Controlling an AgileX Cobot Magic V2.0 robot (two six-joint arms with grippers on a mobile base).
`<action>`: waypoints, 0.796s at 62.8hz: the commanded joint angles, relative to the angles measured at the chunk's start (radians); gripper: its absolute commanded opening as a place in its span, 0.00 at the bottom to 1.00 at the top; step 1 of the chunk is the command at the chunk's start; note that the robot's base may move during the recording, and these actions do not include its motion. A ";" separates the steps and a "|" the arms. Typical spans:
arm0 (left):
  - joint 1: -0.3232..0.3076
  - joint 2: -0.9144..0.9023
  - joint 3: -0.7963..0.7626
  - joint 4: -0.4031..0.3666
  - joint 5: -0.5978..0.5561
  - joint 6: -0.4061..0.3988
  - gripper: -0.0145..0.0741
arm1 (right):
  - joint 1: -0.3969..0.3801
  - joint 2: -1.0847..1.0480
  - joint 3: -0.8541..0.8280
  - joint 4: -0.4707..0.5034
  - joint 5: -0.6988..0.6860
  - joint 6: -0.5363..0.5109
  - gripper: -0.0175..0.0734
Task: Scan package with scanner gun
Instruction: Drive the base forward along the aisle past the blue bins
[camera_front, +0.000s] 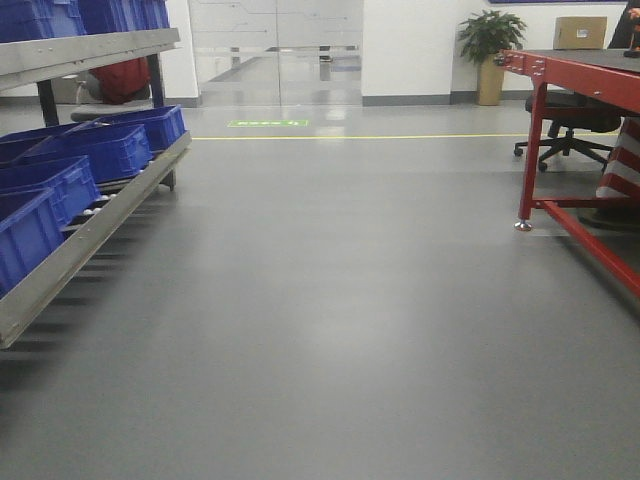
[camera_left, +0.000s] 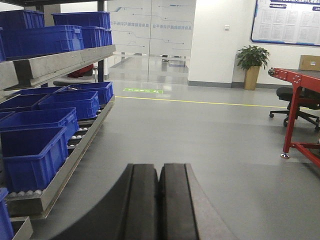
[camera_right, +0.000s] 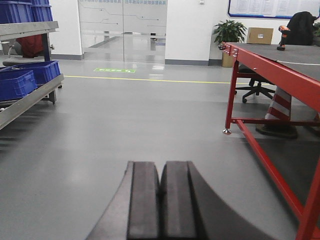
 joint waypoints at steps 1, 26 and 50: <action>-0.003 -0.004 -0.001 0.005 -0.017 -0.007 0.05 | -0.005 -0.002 0.000 0.004 -0.021 -0.008 0.01; -0.003 -0.004 -0.001 0.005 -0.017 -0.007 0.05 | -0.005 -0.002 0.000 0.004 -0.021 -0.008 0.01; -0.003 -0.004 -0.001 0.005 -0.017 -0.007 0.05 | -0.005 -0.002 0.000 0.004 -0.021 -0.008 0.01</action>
